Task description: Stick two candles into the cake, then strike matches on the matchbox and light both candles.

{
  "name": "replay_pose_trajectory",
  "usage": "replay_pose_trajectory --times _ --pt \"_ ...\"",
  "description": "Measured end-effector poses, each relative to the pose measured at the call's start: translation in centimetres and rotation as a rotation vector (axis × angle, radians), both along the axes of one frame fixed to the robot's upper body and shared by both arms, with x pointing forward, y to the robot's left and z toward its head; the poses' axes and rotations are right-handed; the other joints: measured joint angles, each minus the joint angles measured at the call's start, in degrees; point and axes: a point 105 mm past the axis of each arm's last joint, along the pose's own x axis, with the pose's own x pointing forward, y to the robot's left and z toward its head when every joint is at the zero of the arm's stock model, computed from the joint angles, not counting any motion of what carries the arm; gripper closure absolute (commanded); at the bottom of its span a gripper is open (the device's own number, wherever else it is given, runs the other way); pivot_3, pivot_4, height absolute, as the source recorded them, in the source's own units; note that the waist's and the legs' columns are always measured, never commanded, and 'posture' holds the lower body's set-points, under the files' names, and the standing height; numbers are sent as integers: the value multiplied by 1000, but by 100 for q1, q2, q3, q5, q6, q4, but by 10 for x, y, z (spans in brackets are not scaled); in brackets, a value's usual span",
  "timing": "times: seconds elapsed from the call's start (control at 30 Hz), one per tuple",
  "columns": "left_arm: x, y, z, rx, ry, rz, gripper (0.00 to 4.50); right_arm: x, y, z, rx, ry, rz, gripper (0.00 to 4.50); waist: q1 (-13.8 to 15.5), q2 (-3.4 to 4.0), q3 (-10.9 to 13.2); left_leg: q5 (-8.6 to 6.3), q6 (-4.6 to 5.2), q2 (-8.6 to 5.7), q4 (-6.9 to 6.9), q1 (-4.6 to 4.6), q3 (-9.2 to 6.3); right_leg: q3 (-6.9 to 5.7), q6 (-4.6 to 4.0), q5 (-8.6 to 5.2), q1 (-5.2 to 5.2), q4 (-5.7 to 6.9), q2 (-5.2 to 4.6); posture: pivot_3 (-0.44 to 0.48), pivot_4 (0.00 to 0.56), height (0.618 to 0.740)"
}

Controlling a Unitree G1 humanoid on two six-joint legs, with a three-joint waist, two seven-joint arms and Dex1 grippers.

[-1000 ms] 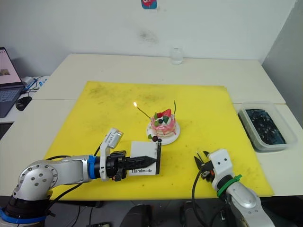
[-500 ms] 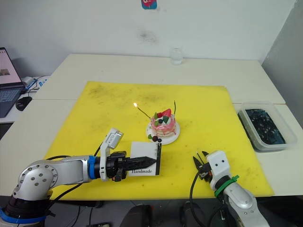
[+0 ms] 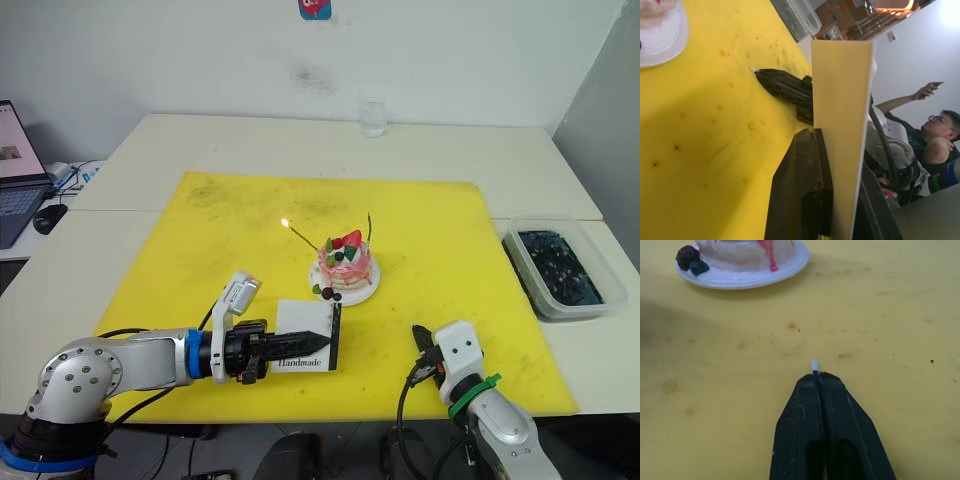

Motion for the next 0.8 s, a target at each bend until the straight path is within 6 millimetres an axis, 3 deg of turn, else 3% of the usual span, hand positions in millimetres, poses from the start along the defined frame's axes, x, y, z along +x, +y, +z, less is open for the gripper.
replay_pose_trajectory --times 0.17,0.33,0.5,0.8 --pt "2 -4 3 -8 -15 -4 4500 1 0 9 -20 1 27 4466 6 3 2 0 0 -2 3 -2 1 0 3 2 0 2 -1 0 150 740" --pt "12 -17 8 24 -111 21 4500 2 4 71 -106 -150 138 4466 13 -2 -1 0 0 -2 6 -2 -3 -2 42 24 2 2 3 0 150 740" --pt "20 -27 5 53 -181 33 4500 -2 11 100 -219 -186 289 4466 15 -1 0 0 0 -4 4 -3 -5 -4 41 24 2 1 8 0 150 740" --pt "20 -38 5 48 -231 -19 4500 -6 30 110 -349 -172 481 4466 14 -3 1 0 1 -6 4 -8 -6 -4 41 23 1 -3 11 0 150 740"
